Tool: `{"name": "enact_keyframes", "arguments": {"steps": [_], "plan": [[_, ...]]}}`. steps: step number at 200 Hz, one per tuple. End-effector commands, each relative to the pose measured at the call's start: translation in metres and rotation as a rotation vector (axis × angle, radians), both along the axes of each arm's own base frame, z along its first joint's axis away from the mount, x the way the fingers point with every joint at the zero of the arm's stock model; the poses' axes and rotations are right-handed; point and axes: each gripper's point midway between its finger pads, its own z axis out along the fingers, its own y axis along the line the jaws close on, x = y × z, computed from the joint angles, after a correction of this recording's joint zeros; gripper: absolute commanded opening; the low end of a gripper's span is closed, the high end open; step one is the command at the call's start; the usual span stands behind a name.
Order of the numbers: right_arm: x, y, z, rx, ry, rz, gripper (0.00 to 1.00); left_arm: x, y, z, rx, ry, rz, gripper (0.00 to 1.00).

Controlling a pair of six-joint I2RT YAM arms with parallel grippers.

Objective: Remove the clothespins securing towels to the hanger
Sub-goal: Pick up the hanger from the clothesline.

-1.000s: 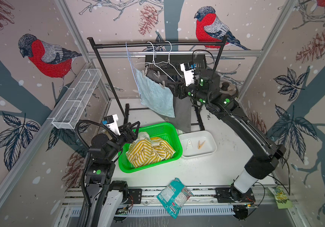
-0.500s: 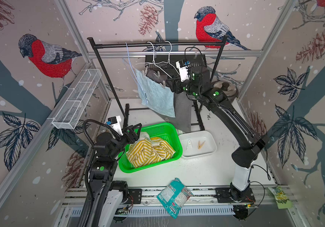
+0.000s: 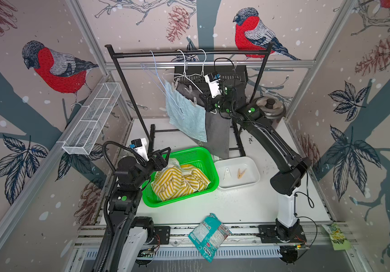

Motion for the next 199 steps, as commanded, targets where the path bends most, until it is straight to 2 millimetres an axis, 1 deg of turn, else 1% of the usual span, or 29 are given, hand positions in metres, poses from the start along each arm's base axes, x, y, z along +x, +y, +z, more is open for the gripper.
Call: {"name": "enact_keyframes", "arguments": {"steps": [1,46,91,112,138,162,177,199], "plan": [[-0.003,0.000,0.016,0.011,-0.062,0.018,0.03,0.000,0.000,0.018,0.006,-0.066,-0.005,0.71],[-0.023,-0.002,0.037,-0.022,-0.153,0.064,0.02,0.001,0.001,0.024,0.026,-0.079,0.000,0.71],[-0.038,-0.013,0.068,-0.002,-0.226,0.064,0.01,0.002,0.001,0.027,0.029,-0.085,0.001,0.71],[-0.043,-0.022,0.075,-0.005,-0.231,0.047,0.01,0.001,0.001,0.029,0.033,-0.087,0.002,0.71],[-0.054,-0.033,0.078,-0.019,-0.216,0.041,0.01,0.000,0.003,0.030,0.041,-0.088,0.010,0.71],[-0.072,-0.041,0.078,-0.018,-0.202,0.073,0.01,-0.002,0.004,0.032,0.046,-0.092,0.014,0.71],[-0.084,-0.044,0.074,-0.024,-0.179,0.103,0.01,-0.003,0.004,0.032,0.044,-0.092,0.015,0.71],[-0.099,-0.044,0.057,-0.052,-0.138,0.154,0.01,-0.004,0.004,0.034,0.039,-0.094,0.017,0.71]]}}
